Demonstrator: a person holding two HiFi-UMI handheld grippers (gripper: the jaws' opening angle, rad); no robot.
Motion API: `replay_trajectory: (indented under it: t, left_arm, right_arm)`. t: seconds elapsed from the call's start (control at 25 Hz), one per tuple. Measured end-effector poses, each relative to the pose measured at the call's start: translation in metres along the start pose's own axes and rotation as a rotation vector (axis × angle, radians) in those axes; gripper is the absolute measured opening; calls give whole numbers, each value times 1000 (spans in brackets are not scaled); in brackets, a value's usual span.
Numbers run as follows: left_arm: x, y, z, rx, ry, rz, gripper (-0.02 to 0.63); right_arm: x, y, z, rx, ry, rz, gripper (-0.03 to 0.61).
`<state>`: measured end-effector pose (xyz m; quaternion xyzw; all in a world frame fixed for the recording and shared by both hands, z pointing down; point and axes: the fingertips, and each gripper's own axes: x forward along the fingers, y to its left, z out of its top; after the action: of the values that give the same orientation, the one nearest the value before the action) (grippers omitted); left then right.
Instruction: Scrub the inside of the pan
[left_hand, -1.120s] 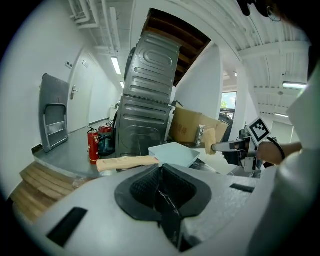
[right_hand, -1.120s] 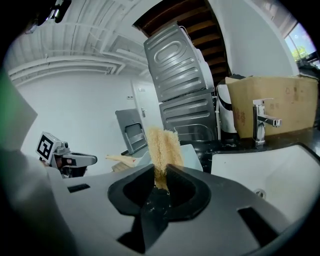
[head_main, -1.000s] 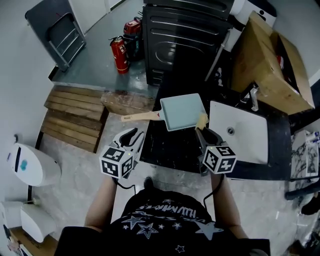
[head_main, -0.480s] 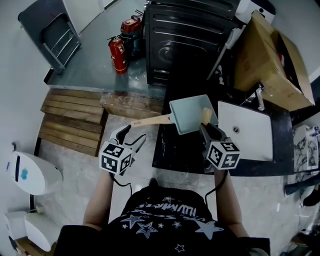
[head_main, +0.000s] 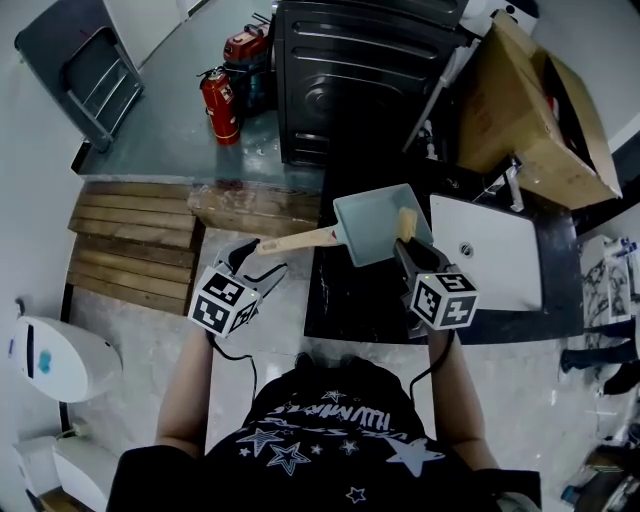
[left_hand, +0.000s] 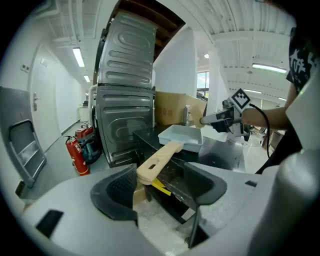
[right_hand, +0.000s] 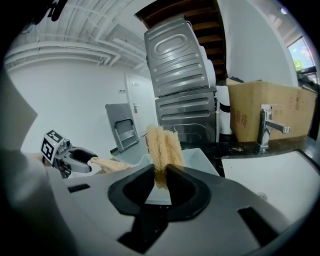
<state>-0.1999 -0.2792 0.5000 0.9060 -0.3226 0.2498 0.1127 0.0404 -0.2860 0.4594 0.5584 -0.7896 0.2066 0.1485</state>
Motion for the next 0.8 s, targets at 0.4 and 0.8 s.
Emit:
replay_trajectory:
  t: [0.4,0.8]
  left_arm:
    - [20,7,5,48,66,21,278]
    - [37,5,11,190,131,40,242]
  right_arm:
    - [24,-14,8,-12,70,38,75]
    - [50,-48,-2,-78,246,5,75]
